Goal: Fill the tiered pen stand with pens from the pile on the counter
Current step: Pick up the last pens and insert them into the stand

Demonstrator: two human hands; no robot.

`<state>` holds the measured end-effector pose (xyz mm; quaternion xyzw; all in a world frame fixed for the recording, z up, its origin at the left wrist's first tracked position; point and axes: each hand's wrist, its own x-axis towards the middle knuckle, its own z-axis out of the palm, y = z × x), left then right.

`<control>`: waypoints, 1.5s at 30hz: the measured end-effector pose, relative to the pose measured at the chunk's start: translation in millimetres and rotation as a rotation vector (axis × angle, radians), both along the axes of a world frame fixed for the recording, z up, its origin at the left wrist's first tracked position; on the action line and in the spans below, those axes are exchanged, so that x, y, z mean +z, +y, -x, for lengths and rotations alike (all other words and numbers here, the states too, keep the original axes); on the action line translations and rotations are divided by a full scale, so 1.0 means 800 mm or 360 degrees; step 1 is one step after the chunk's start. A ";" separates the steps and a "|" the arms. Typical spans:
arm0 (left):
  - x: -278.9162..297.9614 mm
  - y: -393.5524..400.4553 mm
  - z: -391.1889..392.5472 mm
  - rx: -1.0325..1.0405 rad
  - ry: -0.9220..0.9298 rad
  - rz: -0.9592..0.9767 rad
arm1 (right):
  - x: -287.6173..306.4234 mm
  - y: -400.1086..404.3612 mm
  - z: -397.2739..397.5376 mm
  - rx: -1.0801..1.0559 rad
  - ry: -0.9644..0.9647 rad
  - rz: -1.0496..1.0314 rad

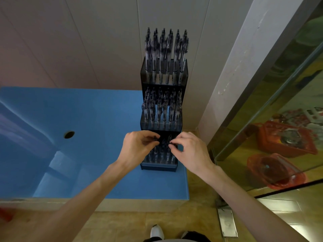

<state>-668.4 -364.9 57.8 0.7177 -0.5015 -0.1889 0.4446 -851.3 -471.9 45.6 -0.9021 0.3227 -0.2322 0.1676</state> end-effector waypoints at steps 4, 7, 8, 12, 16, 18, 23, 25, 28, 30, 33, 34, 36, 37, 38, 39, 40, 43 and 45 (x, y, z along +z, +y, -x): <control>-0.009 -0.002 0.003 0.0001 -0.0212 0.0011 | 0.003 -0.002 -0.001 0.0011 0.0076 0.0032; -0.014 -0.003 0.008 -0.0029 -0.0536 0.0087 | 0.001 -0.001 -0.004 0.0035 0.0192 0.0087; -0.018 -0.004 0.009 -0.0034 -0.0665 0.0094 | 0.001 0.000 -0.006 0.0035 0.0223 0.0116; -0.037 0.000 0.005 -0.0011 -0.0915 0.0038 | 0.008 -0.003 -0.013 0.0066 0.0319 0.0165; -0.042 0.002 0.005 0.0041 -0.0869 0.0028 | 0.012 -0.005 -0.018 0.0072 0.0280 0.0175; -0.042 0.002 0.005 0.0043 -0.0863 0.0042 | 0.012 -0.004 -0.020 0.0058 0.0187 0.0204; -0.044 0.003 -0.002 0.0212 -0.0755 0.0109 | 0.013 -0.013 -0.041 0.0347 0.0305 0.0523; -0.046 0.002 -0.007 0.0207 -0.0762 0.0094 | 0.015 -0.017 -0.050 0.0422 0.0553 0.0489; -0.048 0.002 -0.012 0.0150 -0.0707 0.0048 | 0.024 -0.018 -0.062 0.0439 0.0835 0.0517; -0.049 0.001 -0.012 0.0124 -0.0678 0.0028 | 0.034 -0.016 -0.073 0.0471 0.1006 0.0596; -0.050 -0.001 -0.010 0.0123 -0.0627 0.0041 | 0.039 -0.013 -0.084 0.0500 0.1176 0.0664; -0.050 -0.001 -0.010 0.0126 -0.0620 0.0052 | 0.037 -0.015 -0.085 0.0504 0.1181 0.0681; -0.053 -0.001 -0.011 0.0122 -0.0638 0.0063 | 0.030 -0.018 -0.082 0.0522 0.1129 0.0709; -0.055 -0.001 -0.012 0.0123 -0.0664 0.0067 | 0.026 -0.019 -0.079 0.0547 0.1083 0.0715; -0.057 0.000 -0.012 0.0125 -0.0699 0.0072 | 0.022 -0.020 -0.074 0.0568 0.1018 0.0699; -0.059 0.000 -0.011 0.0127 -0.0742 0.0080 | 0.019 -0.020 -0.070 0.0578 0.0936 0.0668; -0.060 0.001 -0.010 0.0130 -0.0783 0.0086 | 0.016 -0.020 -0.066 0.0576 0.0849 0.0622; -0.061 0.008 -0.001 0.0102 -0.0821 0.0047 | 0.008 -0.020 -0.056 0.0501 0.0660 0.0428; -0.060 0.013 0.005 0.0052 -0.0823 0.0003 | 0.003 -0.015 -0.049 0.0458 0.0578 0.0333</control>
